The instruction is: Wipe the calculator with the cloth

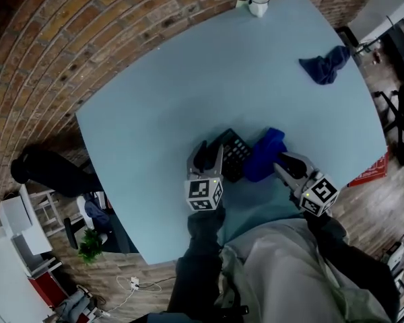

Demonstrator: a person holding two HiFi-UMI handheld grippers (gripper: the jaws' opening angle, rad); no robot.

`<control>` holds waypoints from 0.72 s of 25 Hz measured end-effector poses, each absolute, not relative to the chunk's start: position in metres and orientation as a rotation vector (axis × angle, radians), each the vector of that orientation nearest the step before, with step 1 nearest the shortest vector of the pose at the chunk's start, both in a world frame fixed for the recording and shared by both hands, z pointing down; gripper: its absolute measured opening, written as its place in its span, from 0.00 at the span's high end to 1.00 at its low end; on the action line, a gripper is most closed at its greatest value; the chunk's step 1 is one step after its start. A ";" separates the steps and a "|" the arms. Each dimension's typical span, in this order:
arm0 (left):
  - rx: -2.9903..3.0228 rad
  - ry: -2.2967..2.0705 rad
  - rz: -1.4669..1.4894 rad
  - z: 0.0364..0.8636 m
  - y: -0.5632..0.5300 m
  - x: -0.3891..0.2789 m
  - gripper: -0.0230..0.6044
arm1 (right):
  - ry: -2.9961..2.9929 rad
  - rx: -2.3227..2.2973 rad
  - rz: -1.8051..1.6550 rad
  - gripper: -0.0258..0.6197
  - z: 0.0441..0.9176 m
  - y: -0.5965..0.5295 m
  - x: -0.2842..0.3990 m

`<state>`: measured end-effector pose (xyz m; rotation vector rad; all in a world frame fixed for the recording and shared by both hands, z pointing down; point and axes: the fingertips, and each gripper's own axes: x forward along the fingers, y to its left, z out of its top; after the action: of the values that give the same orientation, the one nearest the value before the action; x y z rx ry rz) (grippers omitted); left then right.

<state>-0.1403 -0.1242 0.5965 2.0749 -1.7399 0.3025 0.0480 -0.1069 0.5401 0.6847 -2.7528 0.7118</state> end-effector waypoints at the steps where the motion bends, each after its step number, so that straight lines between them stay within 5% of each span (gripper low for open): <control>1: 2.097 -1.718 0.317 0.597 -0.124 -0.136 0.68 | -2.746 0.692 0.727 0.82 0.543 -0.108 0.049; 6: 2.197 -1.582 0.302 0.594 -0.121 -0.121 0.73 | -2.690 0.702 0.664 0.82 0.555 -0.104 0.051; 13: 2.042 -1.467 -0.107 0.576 -0.104 -0.126 0.88 | -2.644 0.697 0.398 0.82 0.547 -0.085 0.057; 18: 1.964 -1.420 -0.362 0.547 -0.087 -0.122 0.89 | -2.483 0.614 0.248 0.55 0.576 -0.067 0.067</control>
<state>-0.1219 -0.0873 0.5472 1.9637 -1.4200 -0.3624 0.0671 -0.0667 0.5762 0.6136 -2.4830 0.2479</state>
